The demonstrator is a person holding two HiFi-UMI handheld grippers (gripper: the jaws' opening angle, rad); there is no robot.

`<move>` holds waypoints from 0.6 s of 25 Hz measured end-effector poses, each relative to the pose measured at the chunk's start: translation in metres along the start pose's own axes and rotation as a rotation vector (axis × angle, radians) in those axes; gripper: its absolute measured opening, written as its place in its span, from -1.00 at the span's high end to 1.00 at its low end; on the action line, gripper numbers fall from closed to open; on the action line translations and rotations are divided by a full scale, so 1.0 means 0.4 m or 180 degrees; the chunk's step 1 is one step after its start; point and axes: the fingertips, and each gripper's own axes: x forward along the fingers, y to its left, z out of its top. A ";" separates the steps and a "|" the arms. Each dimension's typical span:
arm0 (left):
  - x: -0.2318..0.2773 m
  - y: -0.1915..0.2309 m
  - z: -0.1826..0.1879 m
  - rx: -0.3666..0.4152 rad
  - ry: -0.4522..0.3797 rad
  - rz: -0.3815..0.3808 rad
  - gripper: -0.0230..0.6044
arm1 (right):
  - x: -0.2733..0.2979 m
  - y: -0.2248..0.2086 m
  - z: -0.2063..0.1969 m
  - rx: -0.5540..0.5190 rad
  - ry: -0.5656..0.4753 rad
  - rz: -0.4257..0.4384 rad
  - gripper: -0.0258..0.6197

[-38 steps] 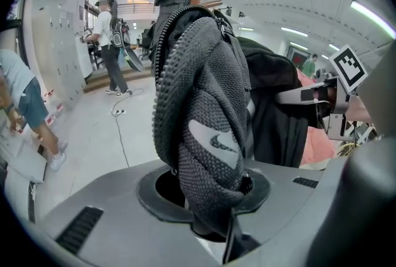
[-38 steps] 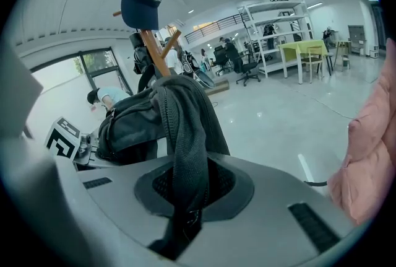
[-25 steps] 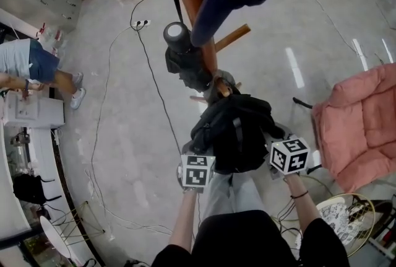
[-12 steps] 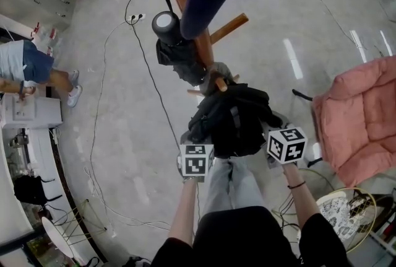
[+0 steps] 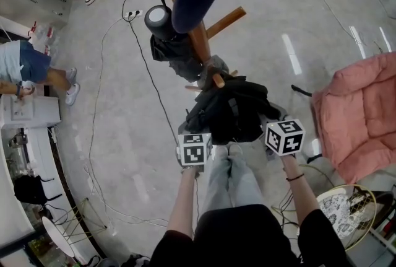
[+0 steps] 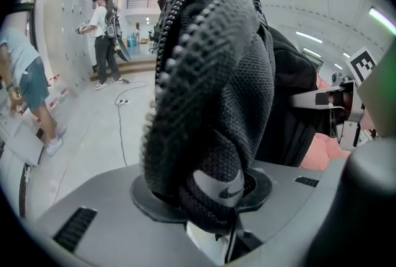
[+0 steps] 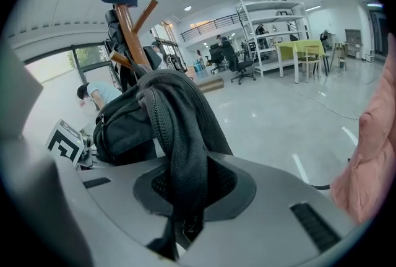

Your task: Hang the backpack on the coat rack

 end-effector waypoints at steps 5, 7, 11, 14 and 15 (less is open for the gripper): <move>0.025 0.017 0.009 -0.0046 -0.0053 0.0095 0.42 | 0.017 -0.006 0.000 -0.0028 0.0014 -0.0017 0.80; 0.033 0.021 0.013 -0.0062 -0.0081 0.0144 0.40 | 0.021 -0.010 0.000 -0.0036 0.0021 -0.0029 0.80; 0.040 0.026 0.021 -0.0135 -0.0139 0.0161 0.36 | 0.028 -0.015 -0.001 -0.0014 0.0042 -0.0045 0.78; 0.045 0.025 0.020 -0.0236 -0.0187 0.0096 0.29 | 0.031 -0.017 -0.004 0.0046 0.0069 -0.0059 0.74; 0.047 0.026 0.018 -0.0295 -0.0197 0.0083 0.24 | 0.033 -0.017 -0.006 0.0077 0.0084 -0.0058 0.72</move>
